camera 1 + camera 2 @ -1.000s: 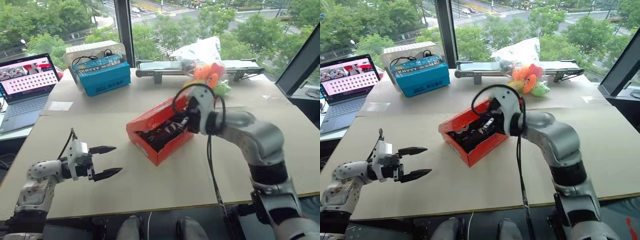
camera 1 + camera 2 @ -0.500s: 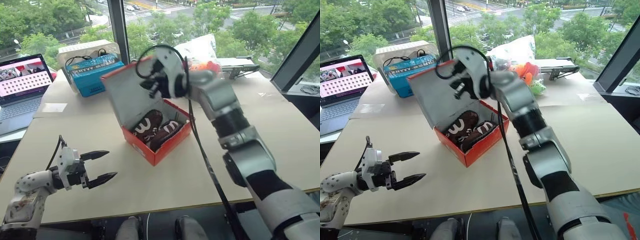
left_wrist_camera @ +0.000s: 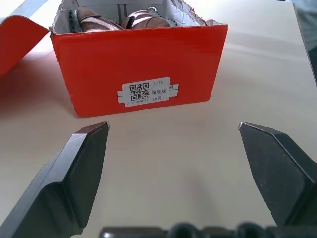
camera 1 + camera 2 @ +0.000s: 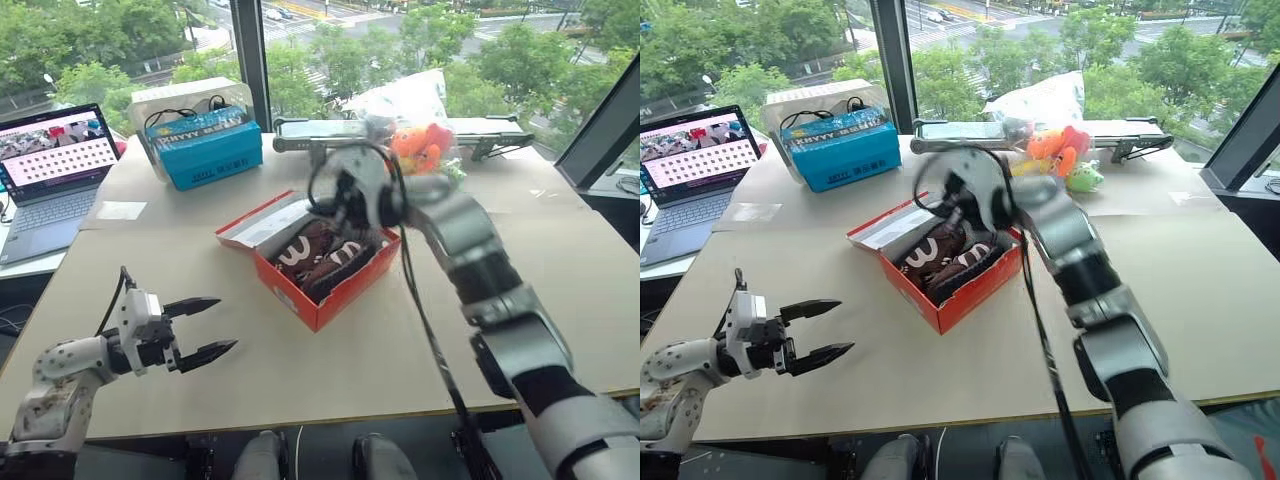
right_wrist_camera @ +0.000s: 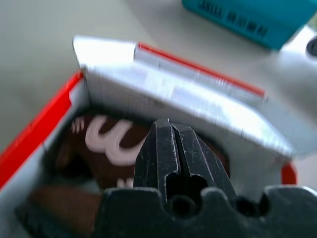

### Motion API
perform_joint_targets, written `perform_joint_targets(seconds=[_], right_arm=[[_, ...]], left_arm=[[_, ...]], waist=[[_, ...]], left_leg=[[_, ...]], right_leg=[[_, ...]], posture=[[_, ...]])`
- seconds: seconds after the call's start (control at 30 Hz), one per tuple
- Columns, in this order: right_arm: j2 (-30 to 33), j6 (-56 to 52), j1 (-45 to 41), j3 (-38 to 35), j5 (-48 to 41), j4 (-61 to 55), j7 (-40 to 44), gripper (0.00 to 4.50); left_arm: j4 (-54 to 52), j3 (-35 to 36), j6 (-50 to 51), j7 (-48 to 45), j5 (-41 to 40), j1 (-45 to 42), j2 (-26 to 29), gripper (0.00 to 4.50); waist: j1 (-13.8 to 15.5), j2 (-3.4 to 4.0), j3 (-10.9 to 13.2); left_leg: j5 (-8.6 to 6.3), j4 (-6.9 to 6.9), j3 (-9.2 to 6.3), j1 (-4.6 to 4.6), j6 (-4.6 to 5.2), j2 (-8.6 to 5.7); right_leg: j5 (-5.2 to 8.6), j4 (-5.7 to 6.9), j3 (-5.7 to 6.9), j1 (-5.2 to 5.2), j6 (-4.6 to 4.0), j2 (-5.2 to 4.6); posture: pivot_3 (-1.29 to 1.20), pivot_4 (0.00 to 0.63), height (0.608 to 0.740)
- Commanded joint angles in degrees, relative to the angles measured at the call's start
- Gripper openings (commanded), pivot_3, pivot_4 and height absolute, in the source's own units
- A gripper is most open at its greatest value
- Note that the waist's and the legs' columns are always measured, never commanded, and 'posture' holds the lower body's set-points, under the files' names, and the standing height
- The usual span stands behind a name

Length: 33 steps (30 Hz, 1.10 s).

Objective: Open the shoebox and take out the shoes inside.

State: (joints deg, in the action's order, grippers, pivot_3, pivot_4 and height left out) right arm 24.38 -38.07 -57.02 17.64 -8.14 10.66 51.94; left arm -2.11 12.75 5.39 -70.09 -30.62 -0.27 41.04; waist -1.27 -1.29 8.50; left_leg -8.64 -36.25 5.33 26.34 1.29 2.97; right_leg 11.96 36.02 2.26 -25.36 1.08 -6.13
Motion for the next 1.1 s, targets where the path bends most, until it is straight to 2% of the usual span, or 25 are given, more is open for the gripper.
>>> perform_joint_targets(seconds=[0.03, 0.1, 0.27, 0.33, 0.43, 0.57, 0.7, 0.87, 1.1], right_arm=[[2.4, -5.4, 2.3, -1.6, -1.9, -11.5, 0.6, 0.58], [3.5, -7.3, 4.1, -1.8, -2.1, -13.9, 0.5, 1.09], [4.6, -8.9, 4.5, -1.4, -3.0, -16.3, 1.0, 2.82], [4.9, -6.5, 3.0, -0.5, -1.7, -15.3, 1.3, 3.61], [7.4, 4.6, 0.3, 4.0, 3.6, -12.4, 4.8, 4.47], [8.3, 16.9, -3.9, 9.1, 5.4, -7.0, 15.1, 4.47], [5.1, 25.3, -8.7, 14.2, 9.7, 1.9, 20.7, 4.47], [0.3, 34.8, -12.3, 18.2, 14.9, 13.4, 23.8, 4.47], [-1.4, 46.7, -15.6, 21.2, 21.1, 26.0, 28.2, 4.47]], left_arm=[[0.7, -1.2, -0.1, -0.8, 0.3, -2.1, -0.2, 4.50], [1.4, -1.8, -0.3, -1.2, 0.4, -2.9, -0.3, 4.50], [3.1, -2.6, -0.6, -2.1, 0.4, -4.6, -0.3, 4.50], [3.8, -3.0, -0.8, -2.4, 0.6, -5.1, -0.5, 4.50], [4.2, -3.4, -0.9, -2.6, 0.9, -5.4, -0.8, 4.50], [3.8, -3.8, -0.7, -2.5, 1.2, -5.3, -1.4, 4.50], [3.2, -4.2, 0.0, -2.5, 1.1, -5.1, -1.6, 4.50], [2.8, -4.5, 0.4, -2.5, 0.9, -5.1, -1.6, 4.50], [2.3, -4.4, 0.7, -2.6, 0.8, -4.7, -1.6, 4.50]], waist=[[-0.2, 0.00, 0.0], [-0.2, 0.01, 0.0], [0.0, 0.00, 0.0], [0.2, 0.00, 0.0], [0.2, 0.01, 0.0], [0.3, 0.02, 0.0], [0.1, 0.02, 0.0], [0.2, 0.02, 0.0], [0.5, 0.03, 0.0]], left_leg=[[0.00, 0.00, 0.00, 0.00, 0.00, 0.00], [0.01, -0.01, -0.02, -0.02, 0.01, 0.04], [0.00, -0.05, -0.03, -0.06, 0.00, 0.04], [0.00, -0.07, -0.04, -0.06, 0.00, 0.04], [0.00, -0.08, -0.03, -0.06, 0.00, 0.02], [0.00, -0.08, 0.08, -0.05, 0.00, 0.01], [0.01, -0.09, 0.18, -0.06, 0.01, 0.05], [0.02, -0.12, 0.29, -0.06, -0.01, 0.08], [0.03, -0.14, 0.31, -0.06, -0.05, 0.06]], right_leg=[[0.01, 0.02, 0.00, -0.01, -0.02, 0.05], [0.03, 0.04, 0.00, -0.01, -0.05, 0.16], [0.13, 0.05, 0.03, 0.02, -0.21, 0.17], [0.26, 0.05, 0.02, 0.04, -0.43, 0.16], [0.25, 0.05, 0.02, 0.03, -0.42, 0.15], [0.39, 0.03, 0.03, 0.04, -0.20, 0.15], [0.40, 0.07, 0.02, 0.05, -0.19, 0.23], [0.27, 0.10, 0.04, 0.05, -0.37, 0.27], [0.27, 0.08, 0.07, 0.09, -0.42, 0.25]], posture=[[0.00, 0.150, 0.740], [0.00, 0.150, 0.740], [0.00, 0.150, 0.740], [0.00, 0.150, 0.740], [0.00, 0.150, 0.740], [0.00, 0.150, 0.740], [0.00, 0.150, 0.740], [0.00, 0.150, 0.740], [0.00, 0.150, 0.740]])
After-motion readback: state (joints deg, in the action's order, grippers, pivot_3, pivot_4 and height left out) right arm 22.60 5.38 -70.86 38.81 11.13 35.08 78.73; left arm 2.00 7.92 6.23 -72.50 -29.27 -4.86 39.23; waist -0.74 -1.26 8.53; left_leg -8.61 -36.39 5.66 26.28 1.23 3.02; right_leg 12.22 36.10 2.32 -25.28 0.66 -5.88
